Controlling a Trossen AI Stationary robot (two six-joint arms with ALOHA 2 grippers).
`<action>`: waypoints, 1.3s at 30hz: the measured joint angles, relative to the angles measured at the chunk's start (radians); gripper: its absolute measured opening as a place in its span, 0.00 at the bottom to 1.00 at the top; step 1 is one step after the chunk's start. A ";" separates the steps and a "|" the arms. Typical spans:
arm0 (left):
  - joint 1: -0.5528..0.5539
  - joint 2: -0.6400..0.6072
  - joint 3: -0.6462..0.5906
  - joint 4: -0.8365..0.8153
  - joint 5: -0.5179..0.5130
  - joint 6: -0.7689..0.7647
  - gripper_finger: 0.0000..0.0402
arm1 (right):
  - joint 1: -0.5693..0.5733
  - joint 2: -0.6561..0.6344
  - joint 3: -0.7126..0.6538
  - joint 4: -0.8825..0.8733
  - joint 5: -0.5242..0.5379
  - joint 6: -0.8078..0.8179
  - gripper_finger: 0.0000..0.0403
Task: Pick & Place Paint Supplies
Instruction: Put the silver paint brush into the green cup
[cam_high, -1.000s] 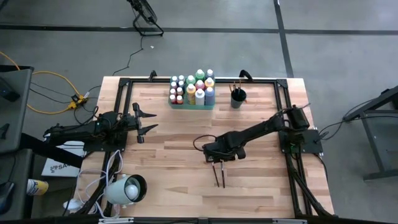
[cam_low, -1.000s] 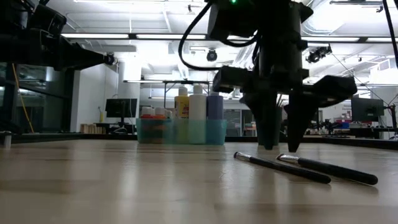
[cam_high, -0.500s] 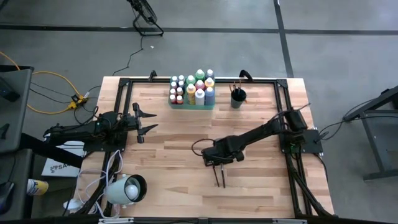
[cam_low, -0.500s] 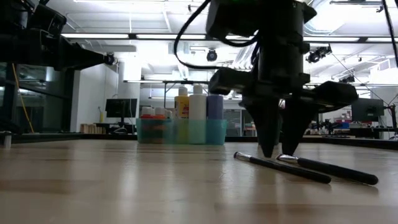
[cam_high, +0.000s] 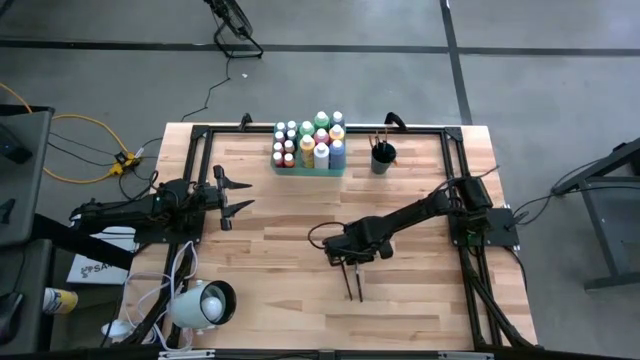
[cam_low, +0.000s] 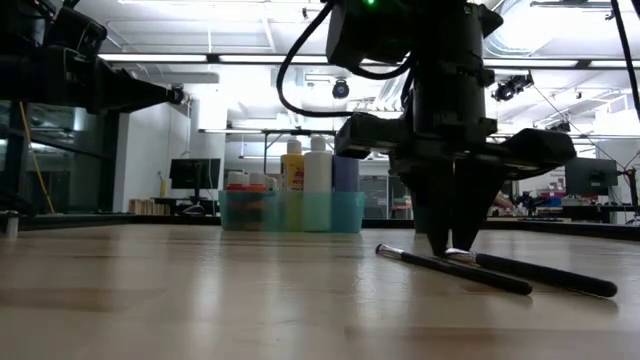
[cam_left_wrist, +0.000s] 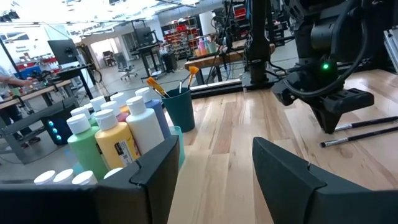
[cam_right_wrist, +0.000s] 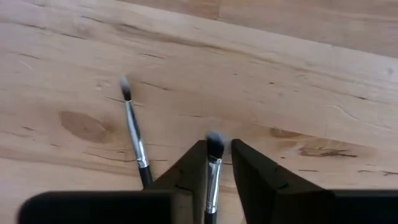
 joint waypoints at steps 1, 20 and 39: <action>0.000 0.000 0.000 0.000 0.000 0.000 0.49 | -0.002 0.001 0.000 -0.002 -0.006 0.000 0.16; 0.000 0.000 0.000 0.000 -0.001 0.000 0.49 | -0.011 -0.284 -0.007 -0.217 0.546 0.018 0.01; 0.000 0.000 0.000 0.000 -0.001 0.000 0.49 | -0.315 -0.554 -0.021 -0.365 1.415 -0.330 0.01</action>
